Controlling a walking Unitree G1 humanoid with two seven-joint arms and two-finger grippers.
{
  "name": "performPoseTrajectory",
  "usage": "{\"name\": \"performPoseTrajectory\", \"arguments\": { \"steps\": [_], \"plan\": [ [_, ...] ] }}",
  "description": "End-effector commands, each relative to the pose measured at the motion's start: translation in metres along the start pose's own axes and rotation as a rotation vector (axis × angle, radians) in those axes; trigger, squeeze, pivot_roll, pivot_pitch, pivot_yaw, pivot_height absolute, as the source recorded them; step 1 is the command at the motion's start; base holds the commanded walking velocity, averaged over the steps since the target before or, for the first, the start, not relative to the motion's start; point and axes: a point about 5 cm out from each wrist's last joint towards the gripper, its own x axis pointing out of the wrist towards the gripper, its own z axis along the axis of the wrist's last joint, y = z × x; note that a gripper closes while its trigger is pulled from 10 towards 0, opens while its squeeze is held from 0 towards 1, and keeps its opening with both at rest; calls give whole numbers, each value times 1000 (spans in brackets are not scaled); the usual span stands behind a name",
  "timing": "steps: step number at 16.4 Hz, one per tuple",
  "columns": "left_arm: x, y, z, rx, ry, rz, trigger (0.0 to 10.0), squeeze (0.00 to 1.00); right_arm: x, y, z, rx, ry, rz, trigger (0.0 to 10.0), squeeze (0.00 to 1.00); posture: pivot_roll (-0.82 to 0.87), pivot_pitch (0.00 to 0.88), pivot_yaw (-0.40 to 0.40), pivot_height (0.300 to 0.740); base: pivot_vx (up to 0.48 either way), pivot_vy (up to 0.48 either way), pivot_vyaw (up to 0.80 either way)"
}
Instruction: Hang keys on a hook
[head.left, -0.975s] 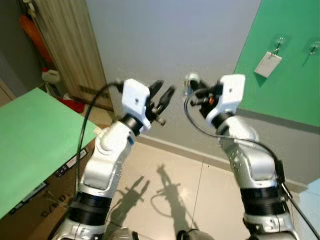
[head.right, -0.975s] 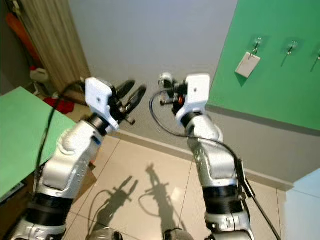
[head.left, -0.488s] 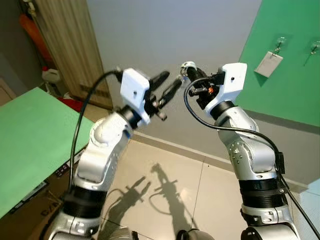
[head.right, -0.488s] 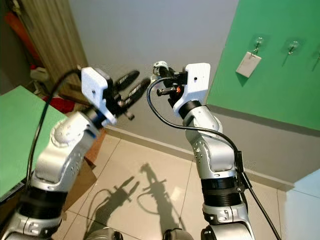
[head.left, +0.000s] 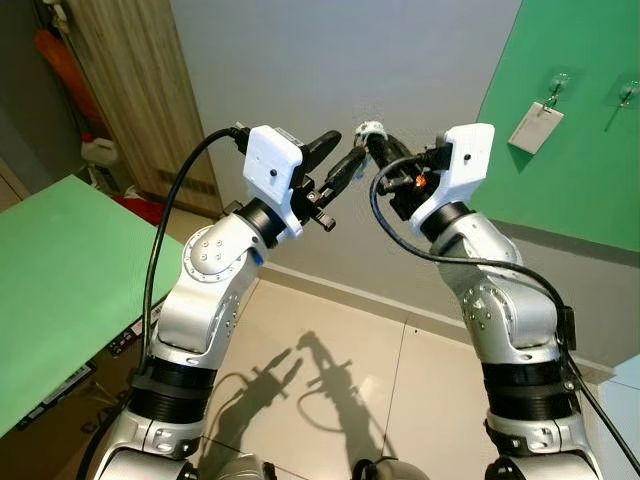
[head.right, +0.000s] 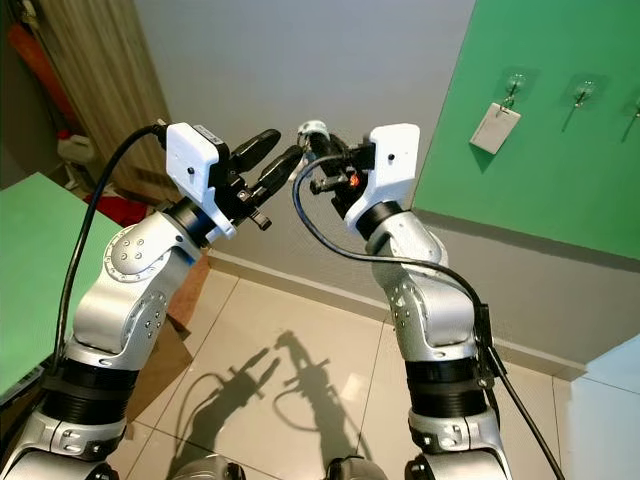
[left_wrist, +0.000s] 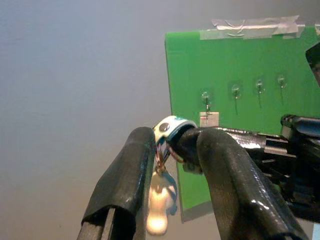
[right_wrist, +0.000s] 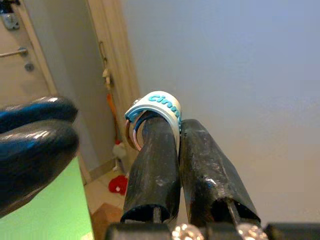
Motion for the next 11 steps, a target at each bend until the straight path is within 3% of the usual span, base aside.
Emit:
{"name": "performPoseTrajectory", "arguments": {
  "steps": [1,11],
  "plan": [
    [-2,-2,1,8,6,-4,10000,0,-2,5,2,10,-7,26,10000,0,9,81,-25,740,0,0,0],
    [-2,-1,1,-5,17,-9,10000,0,-6,9,-5,28,8,12,10000,0,4,91,-2,740,0,0,0]
  ]
}}
